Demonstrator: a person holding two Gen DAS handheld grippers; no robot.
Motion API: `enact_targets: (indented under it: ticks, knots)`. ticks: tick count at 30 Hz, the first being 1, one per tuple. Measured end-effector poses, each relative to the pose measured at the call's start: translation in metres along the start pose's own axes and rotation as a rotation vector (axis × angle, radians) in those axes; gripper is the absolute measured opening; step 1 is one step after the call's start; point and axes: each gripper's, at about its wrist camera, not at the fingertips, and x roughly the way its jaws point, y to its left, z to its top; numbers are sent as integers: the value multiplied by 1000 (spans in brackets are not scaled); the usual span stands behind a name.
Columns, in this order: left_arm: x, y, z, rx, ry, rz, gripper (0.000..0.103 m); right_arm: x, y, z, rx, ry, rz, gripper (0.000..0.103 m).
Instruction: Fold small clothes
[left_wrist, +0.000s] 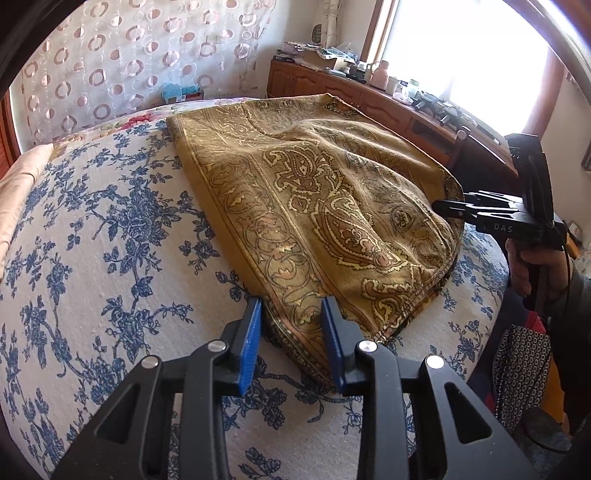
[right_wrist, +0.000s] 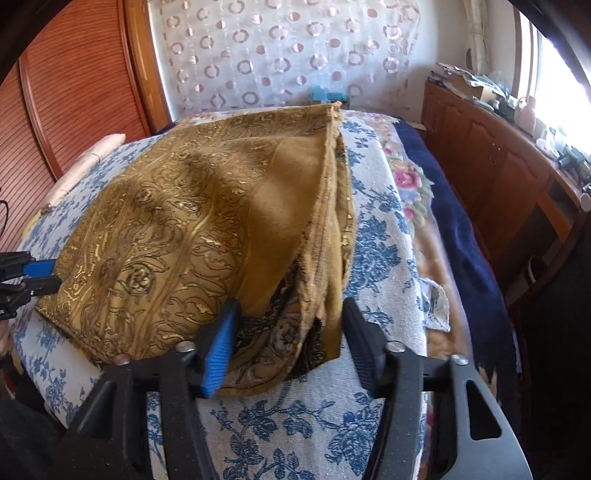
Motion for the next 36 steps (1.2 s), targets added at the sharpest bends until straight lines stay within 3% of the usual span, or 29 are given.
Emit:
enact_targets:
  ticks: [4, 6, 8, 11, 15, 22, 28, 36]
  knots:
    - [-1, -2, -2, -2, 0, -12, 30, 1, 2, 0, -3, -3, 1, 42]
    - [-2, -2, -5, -3, -1, -29, 24, 0, 0, -1, 3, -7, 8, 37]
    - [-2, -2, -5, 1, -1, -37, 9, 0, -3, -1, 15, -9, 44, 19]
    - [-8, -2, -3, 13, -27, -48, 1, -2, -2, -1, 31, -26, 79, 10]
    - [-45, 0, 7, 5, -139, -51, 0, -18, 1, 3, 48, -83, 89, 8]
    - [-103, 10, 23, -1, -268, -56, 0, -77, 28, 16, 21, -175, 160, 7]
    - [-101, 28, 48, -22, -291, -51, 0, -90, 38, 34, 4, -204, 165, 7]
    - [-74, 49, 117, -42, -313, -16, 0, -63, 19, 96, 69, -246, 129, 8]
